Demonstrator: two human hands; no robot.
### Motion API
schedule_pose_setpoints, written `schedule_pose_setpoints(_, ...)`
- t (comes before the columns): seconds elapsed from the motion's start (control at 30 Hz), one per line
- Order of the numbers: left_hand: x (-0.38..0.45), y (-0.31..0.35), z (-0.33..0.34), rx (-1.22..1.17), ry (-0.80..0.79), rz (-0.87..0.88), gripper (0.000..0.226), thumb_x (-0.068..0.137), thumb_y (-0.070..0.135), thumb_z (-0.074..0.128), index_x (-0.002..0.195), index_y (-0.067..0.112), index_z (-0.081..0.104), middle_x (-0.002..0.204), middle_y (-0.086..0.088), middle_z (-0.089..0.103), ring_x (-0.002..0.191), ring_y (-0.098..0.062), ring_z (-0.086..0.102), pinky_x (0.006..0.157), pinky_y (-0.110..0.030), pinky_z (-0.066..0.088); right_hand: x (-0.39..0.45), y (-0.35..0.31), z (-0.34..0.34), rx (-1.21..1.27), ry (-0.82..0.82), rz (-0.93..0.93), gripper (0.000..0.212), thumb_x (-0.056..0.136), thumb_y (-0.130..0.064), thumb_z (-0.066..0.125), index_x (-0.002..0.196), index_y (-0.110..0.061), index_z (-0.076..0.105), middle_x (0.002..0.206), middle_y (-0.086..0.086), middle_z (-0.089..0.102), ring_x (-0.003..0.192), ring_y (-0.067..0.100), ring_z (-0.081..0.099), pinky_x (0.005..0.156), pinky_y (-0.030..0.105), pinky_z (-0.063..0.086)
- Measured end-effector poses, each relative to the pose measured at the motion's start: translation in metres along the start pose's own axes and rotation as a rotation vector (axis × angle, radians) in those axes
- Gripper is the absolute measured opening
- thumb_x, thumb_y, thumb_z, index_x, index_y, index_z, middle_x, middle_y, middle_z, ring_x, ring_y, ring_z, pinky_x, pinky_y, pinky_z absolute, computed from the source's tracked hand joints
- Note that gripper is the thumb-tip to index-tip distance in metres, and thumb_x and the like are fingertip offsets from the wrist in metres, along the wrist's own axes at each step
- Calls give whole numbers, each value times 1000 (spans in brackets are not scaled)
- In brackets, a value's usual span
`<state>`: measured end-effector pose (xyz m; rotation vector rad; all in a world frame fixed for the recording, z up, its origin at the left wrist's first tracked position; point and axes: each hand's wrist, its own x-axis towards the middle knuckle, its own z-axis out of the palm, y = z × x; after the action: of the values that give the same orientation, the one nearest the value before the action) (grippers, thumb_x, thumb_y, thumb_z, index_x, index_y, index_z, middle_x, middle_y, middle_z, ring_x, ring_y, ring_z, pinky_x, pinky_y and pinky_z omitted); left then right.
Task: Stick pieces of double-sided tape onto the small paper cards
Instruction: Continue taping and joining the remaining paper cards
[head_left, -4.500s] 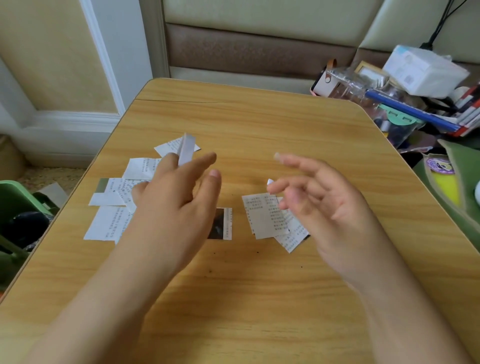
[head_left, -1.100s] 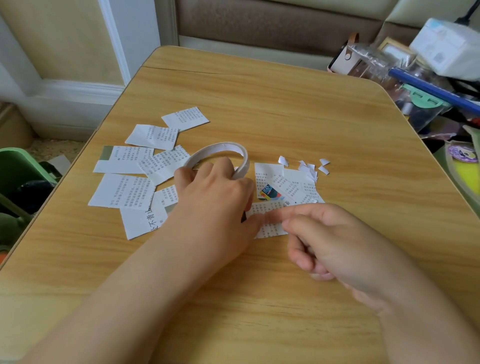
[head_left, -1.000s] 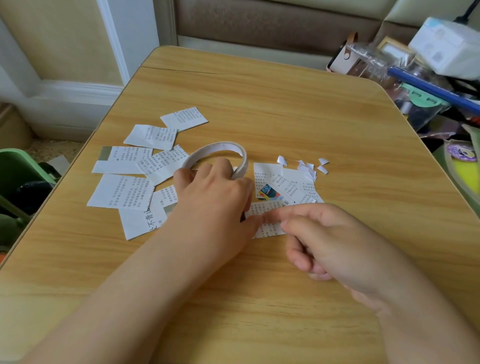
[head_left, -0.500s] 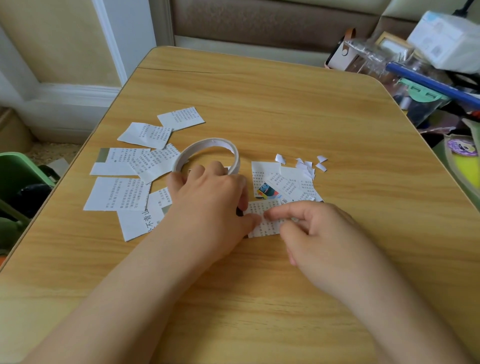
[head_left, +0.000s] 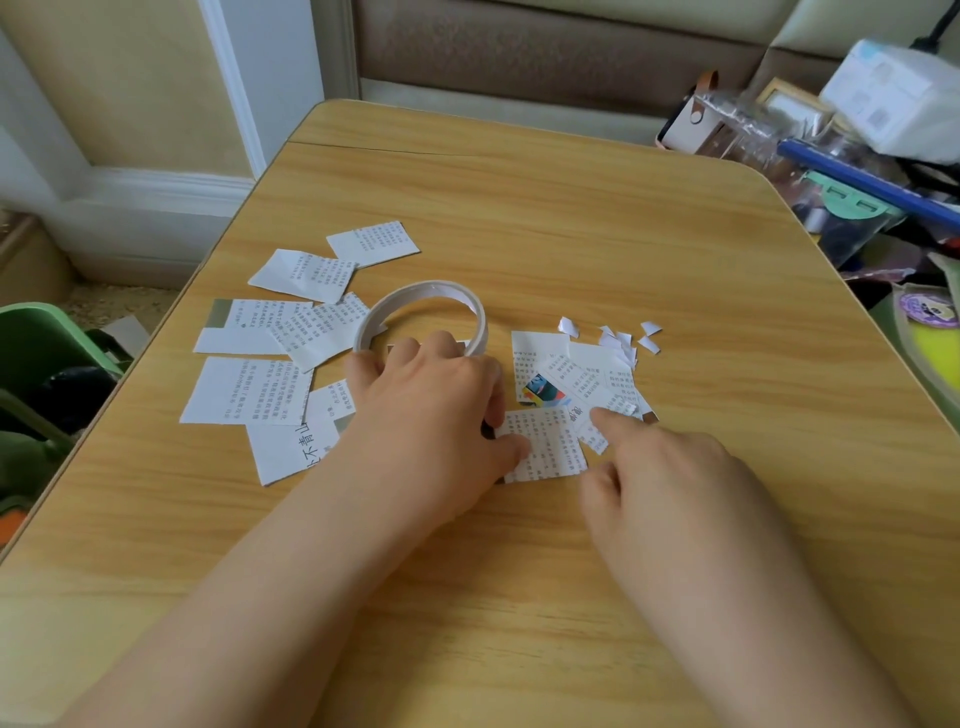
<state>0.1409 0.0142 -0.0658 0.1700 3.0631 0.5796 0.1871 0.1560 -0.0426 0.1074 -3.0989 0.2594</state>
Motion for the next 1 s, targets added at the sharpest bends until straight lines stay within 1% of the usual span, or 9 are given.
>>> schedule_pose_setpoints(0.1,0,0,0,-5,1,4,31,78,56,63,74,32,43,79,16,26,93,-13,29,83,-33,13,0,1,-4,107,29,-11,44,85,-24,38,122,-35,59,54,-4,39,61,22,48,59,31,44)
schedule_pose_setpoints(0.23,0,0,0,-9,10,10,32,78,57,62,74,32,43,79,14,27,93,-13,30,82,-32,13,-3,1,-4,99,-2,-86,36,73,-18,51,96,-34,74,44,-10,20,43,18,35,41,26,31)
schedule_pose_setpoints(0.3,0,0,1,-15,15,12,31,77,57,62,75,32,44,79,14,27,93,-13,30,82,-32,12,-4,-2,-4,49,-2,-120,35,71,-18,51,92,-34,74,45,-10,25,42,17,37,38,26,29)
schedule_pose_setpoints(0.4,0,0,1,-17,21,18,30,78,57,62,76,32,44,80,15,27,94,-13,30,82,-32,13,-2,-2,-5,69,-1,-116,41,88,-24,41,119,-45,59,64,-6,49,69,17,55,58,30,41)
schedule_pose_setpoints(0.47,0,0,1,-13,24,24,31,78,57,61,76,32,43,79,15,27,93,-13,30,82,-32,13,-2,1,-5,44,-20,-90,42,91,-30,36,126,-48,50,71,-8,51,79,14,55,65,27,41)
schedule_pose_setpoints(0.57,0,-2,1,-9,19,22,31,79,57,61,77,33,43,79,15,26,93,-13,30,82,-32,12,0,2,-5,102,-48,-66,42,89,-29,38,121,-51,54,64,-10,43,67,8,47,58,24,38)
schedule_pose_setpoints(0.67,-1,-5,0,-14,17,24,31,79,57,62,80,33,43,79,15,26,93,-12,28,80,-32,11,3,7,-4,225,-91,3,41,87,-23,44,111,-50,62,52,-9,35,49,5,33,48,19,26)
schedule_pose_setpoints(0.8,-1,-7,-4,-8,-16,45,29,79,57,61,82,34,43,80,15,27,95,-11,28,82,-32,13,5,12,-4,335,-207,44,40,86,-19,46,102,-50,66,44,-18,48,45,-2,45,45,16,24)
schedule_pose_setpoints(1.0,-1,-10,-11,9,-59,42,26,79,56,62,84,38,45,81,15,28,97,-9,28,91,-34,19,10,22,-2,551,-279,43,37,90,-15,49,91,-46,70,40,-10,39,36,9,30,40,18,26)
